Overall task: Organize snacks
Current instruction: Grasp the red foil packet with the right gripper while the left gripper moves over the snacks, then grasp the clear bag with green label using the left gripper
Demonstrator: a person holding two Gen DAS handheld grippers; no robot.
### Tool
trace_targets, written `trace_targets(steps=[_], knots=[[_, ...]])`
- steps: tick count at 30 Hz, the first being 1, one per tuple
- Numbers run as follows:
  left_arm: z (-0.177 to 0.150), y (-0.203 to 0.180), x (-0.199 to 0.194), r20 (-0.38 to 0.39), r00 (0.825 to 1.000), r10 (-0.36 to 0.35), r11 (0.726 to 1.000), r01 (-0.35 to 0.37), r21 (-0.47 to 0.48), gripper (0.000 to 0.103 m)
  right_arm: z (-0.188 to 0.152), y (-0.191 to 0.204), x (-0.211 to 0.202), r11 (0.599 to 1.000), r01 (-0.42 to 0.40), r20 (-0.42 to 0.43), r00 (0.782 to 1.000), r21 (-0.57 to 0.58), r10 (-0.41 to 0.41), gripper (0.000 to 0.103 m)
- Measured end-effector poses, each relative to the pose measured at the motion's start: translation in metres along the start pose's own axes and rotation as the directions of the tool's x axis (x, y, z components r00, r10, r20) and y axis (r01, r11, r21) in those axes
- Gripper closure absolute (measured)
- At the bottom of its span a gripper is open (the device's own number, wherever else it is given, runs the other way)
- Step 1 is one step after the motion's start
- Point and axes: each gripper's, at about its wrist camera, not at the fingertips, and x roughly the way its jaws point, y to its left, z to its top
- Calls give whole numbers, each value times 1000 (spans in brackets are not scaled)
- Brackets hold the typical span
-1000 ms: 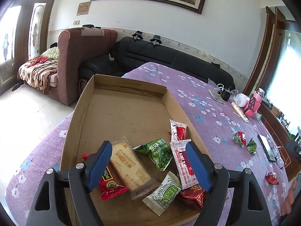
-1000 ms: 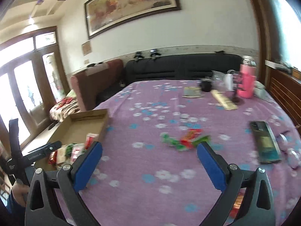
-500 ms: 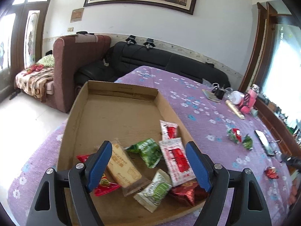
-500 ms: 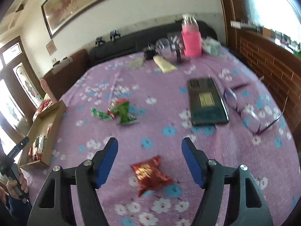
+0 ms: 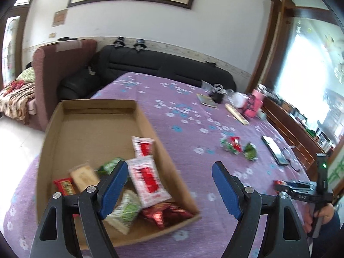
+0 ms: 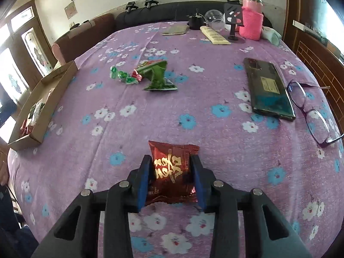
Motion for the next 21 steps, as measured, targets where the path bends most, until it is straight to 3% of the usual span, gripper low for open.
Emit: trace_targets(steps=[3, 8, 12, 17, 21], knots=[[3, -21, 9, -36, 999, -34, 999, 36, 33, 20, 12, 18, -3, 1000, -11, 25, 1000, -28, 12, 71], [10, -62, 31, -124, 987, -98, 992, 107, 72, 20, 58, 31, -6, 1000, -8, 128, 992, 20, 5, 86], [20, -91, 57, -182, 980, -85, 989, 105, 101, 20, 75, 13, 6, 992, -18, 169, 986, 122, -3, 91], [41, -107, 102, -251, 964, -91, 992, 109, 56, 20, 60, -24, 31, 968, -84, 148, 988, 238, 49, 92], [65, -120, 161, -308, 946, -104, 994, 106, -11, 40, 61, -39, 27, 953, -113, 172, 983, 280, 65, 92]])
